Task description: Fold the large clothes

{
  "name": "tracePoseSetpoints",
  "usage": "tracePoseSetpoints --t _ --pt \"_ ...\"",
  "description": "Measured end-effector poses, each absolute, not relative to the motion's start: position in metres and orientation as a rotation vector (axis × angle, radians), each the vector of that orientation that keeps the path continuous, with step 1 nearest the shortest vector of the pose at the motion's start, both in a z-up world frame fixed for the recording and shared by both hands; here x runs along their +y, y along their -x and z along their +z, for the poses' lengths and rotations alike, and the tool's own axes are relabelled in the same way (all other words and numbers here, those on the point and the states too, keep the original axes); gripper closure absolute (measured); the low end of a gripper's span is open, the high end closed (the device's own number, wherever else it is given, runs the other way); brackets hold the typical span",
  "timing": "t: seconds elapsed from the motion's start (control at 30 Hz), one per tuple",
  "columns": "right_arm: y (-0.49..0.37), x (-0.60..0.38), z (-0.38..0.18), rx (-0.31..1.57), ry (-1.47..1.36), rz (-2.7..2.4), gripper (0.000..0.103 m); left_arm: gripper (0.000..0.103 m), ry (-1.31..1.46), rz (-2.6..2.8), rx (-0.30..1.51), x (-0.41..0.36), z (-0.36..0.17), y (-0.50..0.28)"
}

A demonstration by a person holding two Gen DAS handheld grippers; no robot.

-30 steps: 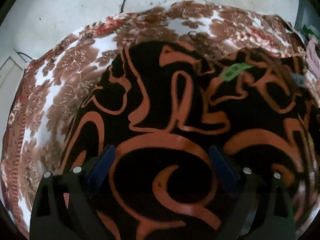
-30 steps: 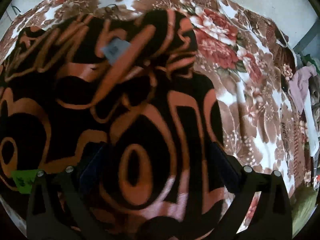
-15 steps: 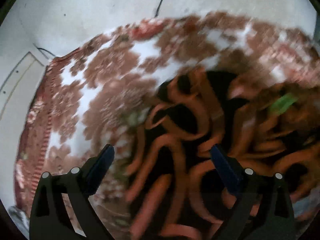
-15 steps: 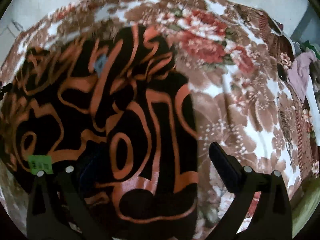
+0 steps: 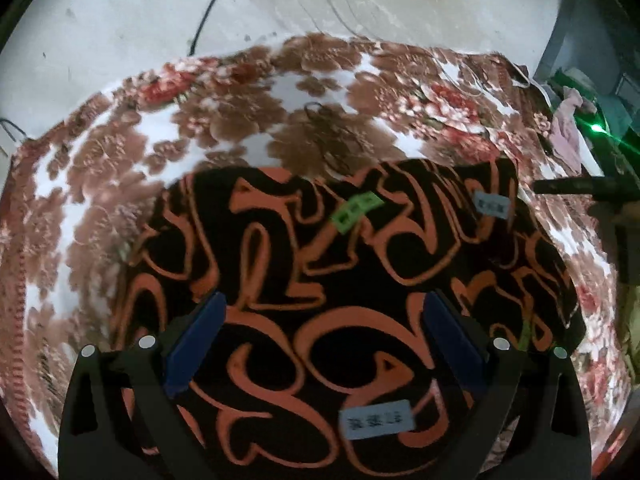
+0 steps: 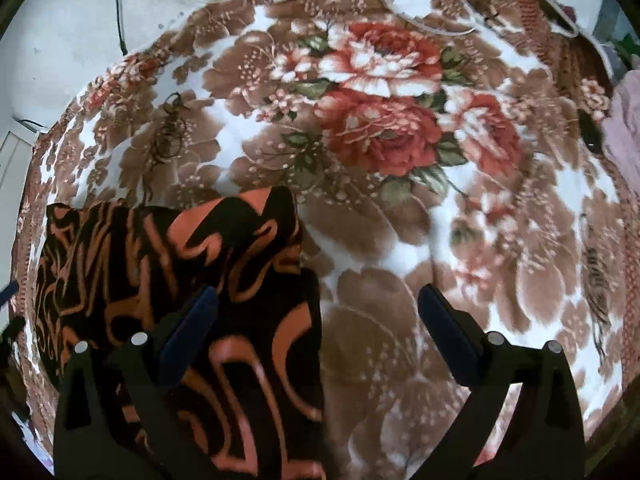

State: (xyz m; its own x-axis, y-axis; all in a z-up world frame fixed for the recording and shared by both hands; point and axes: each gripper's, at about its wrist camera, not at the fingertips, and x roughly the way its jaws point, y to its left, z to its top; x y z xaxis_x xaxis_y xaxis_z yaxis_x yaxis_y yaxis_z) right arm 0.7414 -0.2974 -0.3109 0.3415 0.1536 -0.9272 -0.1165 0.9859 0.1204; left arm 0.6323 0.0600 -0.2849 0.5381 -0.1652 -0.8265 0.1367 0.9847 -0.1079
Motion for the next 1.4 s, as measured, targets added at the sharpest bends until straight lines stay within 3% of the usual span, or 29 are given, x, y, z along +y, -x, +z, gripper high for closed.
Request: tracePoseSetpoints --t 0.07,0.13,0.17,0.2,0.3,0.5,0.57,0.6,0.63,0.67,0.7,0.8,1.0,1.07,1.1,1.13,1.17,1.23,1.27,1.4 --pt "-0.751 -0.295 -0.325 1.242 -0.055 0.183 0.011 0.006 0.053 -0.184 0.996 0.058 -0.289 -0.631" --pt "-0.759 -0.296 -0.338 1.285 -0.103 0.200 0.041 0.006 0.062 -0.185 1.008 0.056 -0.296 -0.628" --pt "-0.761 -0.297 -0.344 1.303 -0.123 0.211 0.048 0.006 0.062 -0.182 1.011 0.055 -0.298 -0.628" --pt "-0.763 -0.297 -0.347 1.312 -0.133 0.219 0.063 0.006 0.062 -0.178 1.015 0.056 -0.301 -0.627" --pt "-0.763 -0.292 -0.352 1.325 -0.135 0.265 0.083 0.006 0.075 -0.160 1.011 0.061 -0.305 -0.628" --pt "-0.761 -0.292 -0.347 1.314 -0.099 0.267 0.087 0.006 0.107 -0.045 0.960 0.098 -0.299 -0.649" --pt "-0.760 -0.295 -0.345 1.319 -0.123 0.274 0.081 0.006 0.138 0.013 0.950 0.132 -0.299 -0.662" --pt "-0.761 -0.296 -0.346 1.331 -0.119 0.270 0.063 0.006 0.130 0.039 0.953 0.146 -0.300 -0.668" --pt "-0.762 -0.298 -0.347 1.334 -0.117 0.252 0.033 0.006 0.111 0.068 0.956 0.160 -0.302 -0.673" --pt "-0.763 -0.302 -0.348 1.330 -0.125 0.227 0.024 0.006 0.096 0.093 0.965 0.169 -0.304 -0.676" --pt "-0.764 -0.304 -0.348 1.326 -0.137 0.225 0.024 0.006 0.086 0.118 0.999 0.186 -0.311 -0.684" --pt "-0.771 -0.302 -0.348 1.313 -0.170 0.269 0.034 0.006 0.114 0.103 1.066 0.211 -0.327 -0.699" --pt "-0.797 -0.291 -0.368 1.331 -0.183 0.319 0.033 0.006 0.131 -0.019 1.156 0.227 -0.354 -0.757" --pt "-0.804 -0.285 -0.376 1.352 -0.176 0.351 0.040 0.007 0.114 -0.039 1.194 0.230 -0.363 -0.772" --pt "-0.805 -0.283 -0.377 1.349 -0.171 0.362 0.066 0.022 0.088 -0.054 1.214 0.228 -0.368 -0.777" --pt "-0.805 -0.280 -0.374 1.337 -0.149 0.357 0.081 0.041 0.082 -0.083 1.225 0.226 -0.369 -0.780" --pt "-0.804 -0.279 -0.370 1.318 -0.129 0.348 0.088 0.072 0.102 -0.117 1.233 0.227 -0.369 -0.781" --pt "-0.802 -0.277 -0.361 1.295 -0.118 0.348 0.092 0.080 0.124 -0.141 1.224 0.226 -0.362 -0.780" --pt "-0.801 -0.277 -0.357 1.286 -0.111 0.349 0.093 0.089 0.126 -0.156 1.223 0.226 -0.360 -0.779" --pt "-0.795 -0.285 -0.338 1.248 -0.111 0.351 0.095 0.093 0.204 -0.148 1.173 0.240 -0.340 -0.767"
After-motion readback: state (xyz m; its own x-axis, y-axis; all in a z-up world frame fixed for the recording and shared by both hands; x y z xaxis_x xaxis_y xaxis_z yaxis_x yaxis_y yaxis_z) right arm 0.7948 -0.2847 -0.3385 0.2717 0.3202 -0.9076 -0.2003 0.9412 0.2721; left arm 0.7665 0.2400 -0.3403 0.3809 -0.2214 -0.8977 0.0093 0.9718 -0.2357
